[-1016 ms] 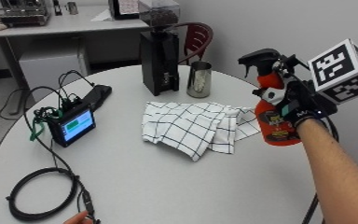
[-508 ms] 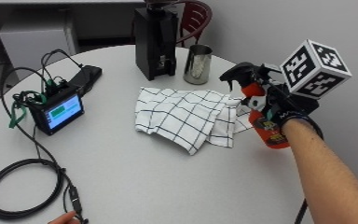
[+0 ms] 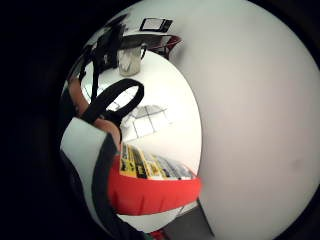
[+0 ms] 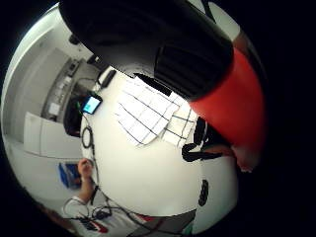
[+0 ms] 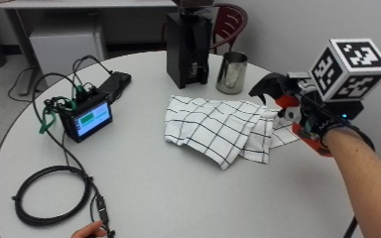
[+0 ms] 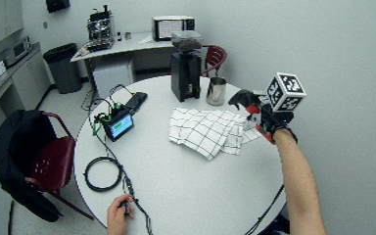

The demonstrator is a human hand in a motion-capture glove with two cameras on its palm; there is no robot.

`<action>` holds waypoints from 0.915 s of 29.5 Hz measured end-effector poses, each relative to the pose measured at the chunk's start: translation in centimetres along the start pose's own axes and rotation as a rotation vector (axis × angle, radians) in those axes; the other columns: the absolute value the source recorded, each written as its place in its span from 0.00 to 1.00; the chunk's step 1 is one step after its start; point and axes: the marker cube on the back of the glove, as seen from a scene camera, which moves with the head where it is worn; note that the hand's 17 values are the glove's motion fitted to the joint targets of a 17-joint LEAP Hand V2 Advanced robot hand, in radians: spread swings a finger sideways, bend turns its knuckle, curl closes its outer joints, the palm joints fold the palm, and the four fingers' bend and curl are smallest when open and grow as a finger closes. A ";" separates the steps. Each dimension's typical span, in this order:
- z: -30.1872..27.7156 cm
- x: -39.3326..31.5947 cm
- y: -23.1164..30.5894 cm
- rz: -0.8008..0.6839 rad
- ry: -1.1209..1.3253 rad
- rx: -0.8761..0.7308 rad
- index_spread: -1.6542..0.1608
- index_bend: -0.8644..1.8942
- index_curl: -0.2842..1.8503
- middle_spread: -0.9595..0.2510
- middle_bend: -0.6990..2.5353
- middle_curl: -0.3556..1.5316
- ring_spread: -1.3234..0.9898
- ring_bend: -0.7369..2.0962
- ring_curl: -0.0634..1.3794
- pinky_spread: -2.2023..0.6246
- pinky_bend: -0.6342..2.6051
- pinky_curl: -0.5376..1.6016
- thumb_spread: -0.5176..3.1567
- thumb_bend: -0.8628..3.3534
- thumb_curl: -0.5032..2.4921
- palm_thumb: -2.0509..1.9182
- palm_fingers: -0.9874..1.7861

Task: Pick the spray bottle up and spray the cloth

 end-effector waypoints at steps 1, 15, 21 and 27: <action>0.5 0.5 0.4 0.009 -0.007 -0.009 0.79 0.36 0.28 0.71 0.32 0.44 0.52 0.45 0.34 0.73 0.36 0.43 0.31 0.20 0.38 0.76 0.78; -1.3 0.0 -0.2 -0.004 0.018 0.000 0.80 0.36 0.28 0.72 0.32 0.45 0.52 0.46 0.35 0.72 0.36 0.43 0.30 0.20 0.38 0.76 0.78; 1.1 0.3 0.1 -0.004 -0.022 -0.034 0.80 0.35 0.28 0.72 0.33 0.45 0.52 0.46 0.35 0.72 0.36 0.43 0.31 0.20 0.38 0.76 0.78; -2.2 -0.4 -1.3 -0.008 -0.011 0.026 0.80 0.35 0.28 0.72 0.33 0.45 0.52 0.46 0.35 0.72 0.36 0.43 0.31 0.20 0.38 0.76 0.79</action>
